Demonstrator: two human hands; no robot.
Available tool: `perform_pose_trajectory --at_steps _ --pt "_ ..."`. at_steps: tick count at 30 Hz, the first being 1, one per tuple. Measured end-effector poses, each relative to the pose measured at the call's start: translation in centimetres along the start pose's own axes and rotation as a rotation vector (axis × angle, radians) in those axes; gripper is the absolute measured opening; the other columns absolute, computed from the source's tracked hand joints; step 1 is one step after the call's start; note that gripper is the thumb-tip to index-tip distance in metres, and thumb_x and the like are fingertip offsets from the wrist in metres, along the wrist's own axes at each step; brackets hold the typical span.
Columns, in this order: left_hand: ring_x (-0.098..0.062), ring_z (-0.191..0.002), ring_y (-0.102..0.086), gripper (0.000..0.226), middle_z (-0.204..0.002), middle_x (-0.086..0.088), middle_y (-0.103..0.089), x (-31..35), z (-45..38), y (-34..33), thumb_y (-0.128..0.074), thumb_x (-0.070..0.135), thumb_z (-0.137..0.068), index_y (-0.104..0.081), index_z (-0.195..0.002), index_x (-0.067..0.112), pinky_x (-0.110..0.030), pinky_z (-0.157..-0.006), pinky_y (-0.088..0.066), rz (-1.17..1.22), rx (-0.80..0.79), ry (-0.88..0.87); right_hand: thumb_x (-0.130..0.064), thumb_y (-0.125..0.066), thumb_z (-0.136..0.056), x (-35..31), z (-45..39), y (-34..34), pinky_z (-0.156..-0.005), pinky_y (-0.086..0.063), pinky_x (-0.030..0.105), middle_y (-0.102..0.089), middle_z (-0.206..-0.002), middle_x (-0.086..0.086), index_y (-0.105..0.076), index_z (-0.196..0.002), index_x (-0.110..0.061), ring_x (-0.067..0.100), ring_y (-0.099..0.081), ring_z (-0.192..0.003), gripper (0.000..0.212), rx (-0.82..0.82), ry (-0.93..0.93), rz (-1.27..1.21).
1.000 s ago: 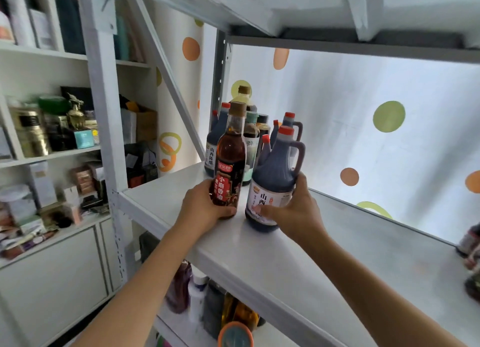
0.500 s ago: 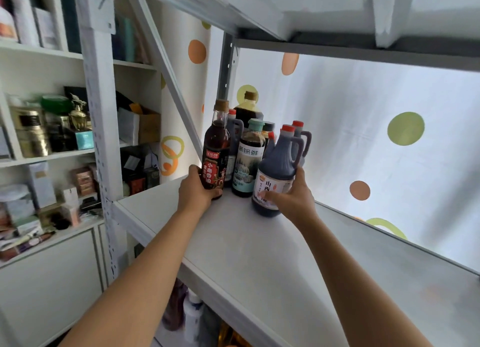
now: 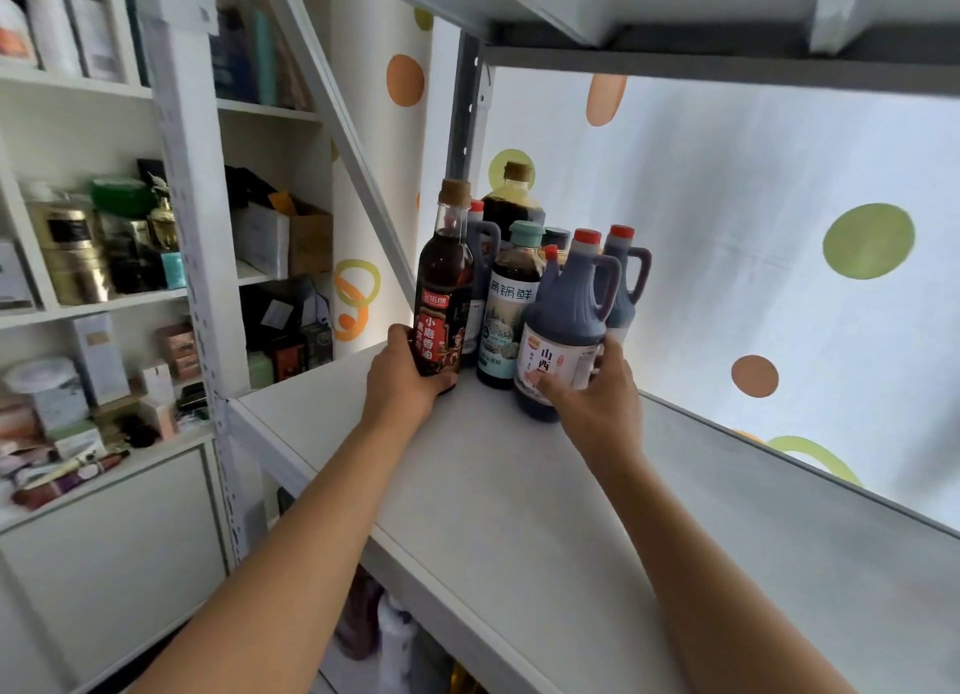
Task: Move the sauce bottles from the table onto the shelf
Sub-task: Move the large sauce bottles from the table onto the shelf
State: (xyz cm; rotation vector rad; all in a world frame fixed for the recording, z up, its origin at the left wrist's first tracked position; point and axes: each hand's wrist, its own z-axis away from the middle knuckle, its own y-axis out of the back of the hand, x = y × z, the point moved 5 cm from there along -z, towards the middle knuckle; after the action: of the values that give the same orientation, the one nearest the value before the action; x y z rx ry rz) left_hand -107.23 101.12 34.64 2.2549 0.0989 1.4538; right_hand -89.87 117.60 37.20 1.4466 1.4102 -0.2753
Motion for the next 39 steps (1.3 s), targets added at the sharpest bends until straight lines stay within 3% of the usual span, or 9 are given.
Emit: perform_pose_trajectory --at_steps 6,11,15,19,24,27,30,34,39 --pt "-0.03 -0.109 -0.061 0.066 -0.121 -0.011 -0.063 0.1 0.2 0.2 -0.086 0.022 -0.069 -0.044 -0.118 0.01 -0.032 -0.084 -0.047 0.014 -0.007 -0.005 -0.051 -0.08 -0.071 1.4 1.1 -0.8 -0.084 -0.054 0.039 -0.063 -0.121 0.0 -0.048 -0.126 -0.021 0.021 -0.062 -0.106 0.07 -0.009 -0.04 0.042" --pt "-0.031 -0.11 -0.061 0.068 -0.123 -0.013 -0.063 -0.1 0.0 0.1 -0.084 0.021 -0.072 -0.042 -0.123 0.009 -0.032 -0.086 -0.047 0.041 -0.036 0.017 -0.046 -0.086 -0.068 1.7 1.6 -0.9 -0.094 -0.048 0.032 -0.058 -0.13 0.004 -0.045 -0.134 -0.017 0.02 -0.057 -0.116 0.083 -0.105 -0.09 0.017" --pt "-0.036 -0.115 -0.057 0.067 -0.124 -0.018 -0.059 0.1 1.0 0.5 -0.08 0.024 -0.075 -0.041 -0.125 0.004 -0.038 -0.09 -0.048 -0.036 -0.078 0.069 -0.05 -0.078 -0.077 1.6 3.7 0.2 -0.108 -0.037 0.035 -0.041 -0.148 0.015 -0.031 -0.147 -0.006 0.03 -0.043 -0.134 0.095 -0.167 -0.144 0.282" --pt "-0.036 -0.119 -0.049 0.058 -0.126 -0.019 -0.054 0.4 4.2 1.6 -0.073 0.028 -0.081 -0.045 -0.123 0.0 -0.04 -0.099 -0.044 -0.297 -0.146 0.095 -0.052 -0.059 -0.091 0.7 7.4 0.7 -0.114 -0.032 0.038 -0.033 -0.155 0.014 -0.027 -0.15 -0.005 0.032 -0.036 -0.141 0.083 -0.287 -0.131 0.49" --pt "-0.027 -0.116 -0.052 0.041 -0.125 -0.01 -0.058 2.3 11.3 3.1 -0.059 0.03 -0.089 -0.056 -0.124 0.007 -0.034 -0.092 -0.044 -0.288 -0.306 0.011 -0.049 -0.042 -0.101 -1.5 12.3 2.1 -0.121 -0.017 0.035 -0.031 -0.159 0.004 -0.036 -0.15 -0.013 0.023 -0.028 -0.146 0.061 -0.562 -0.011 0.557" --pt "-0.021 -0.118 -0.052 0.03 -0.129 -0.002 -0.06 4.3 17.6 4.0 -0.048 0.019 -0.097 -0.059 -0.124 0.013 -0.034 -0.102 -0.04 -0.361 -0.387 -0.154 -0.049 -0.035 -0.103 -2.4 16.1 3.9 -0.123 -0.012 0.037 -0.026 -0.162 0.003 -0.031 -0.153 -0.015 0.02 -0.023 -0.149 0.06 -0.669 0.121 0.563" --pt "-0.02 -0.127 -0.046 0.032 -0.134 -0.002 -0.055 5.0 23.0 5.2 -0.041 0.013 -0.101 -0.056 -0.13 0.013 -0.037 -0.111 -0.033 -0.372 -0.352 -0.262 -0.049 -0.031 -0.104 -3.2 19.9 5.2 -0.124 -0.011 0.038 -0.021 -0.164 0.003 -0.028 -0.154 -0.016 0.017 -0.017 -0.151 0.06 -0.684 0.257 0.535" --pt "-0.016 -0.149 -0.012 0.049 -0.159 -0.001 -0.027 5.5 30.5 7.1 -0.039 0.011 -0.102 -0.03 -0.151 0.013 -0.033 -0.12 -0.015 -0.484 -0.329 -0.264 -0.044 -0.027 -0.106 -4.8 26.4 7.1 -0.124 -0.006 0.032 -0.018 -0.164 -0.003 -0.024 -0.156 -0.024 0.011 -0.01 -0.152 0.053 -0.689 0.477 0.431" --pt "-0.02 -0.151 0.002 0.066 -0.164 -0.006 -0.006 5.7 39.2 12.1 -0.041 0.008 -0.099 -0.007 -0.155 0.01 -0.034 -0.122 -0.006 -0.755 -0.18 -0.136 -0.037 -0.02 -0.108 -5.7 34.0 7.7 -0.12 0.006 0.026 -0.006 -0.166 -0.001 -0.011 -0.158 -0.018 0.011 0.001 -0.152 0.055 -0.75 0.688 0.4"
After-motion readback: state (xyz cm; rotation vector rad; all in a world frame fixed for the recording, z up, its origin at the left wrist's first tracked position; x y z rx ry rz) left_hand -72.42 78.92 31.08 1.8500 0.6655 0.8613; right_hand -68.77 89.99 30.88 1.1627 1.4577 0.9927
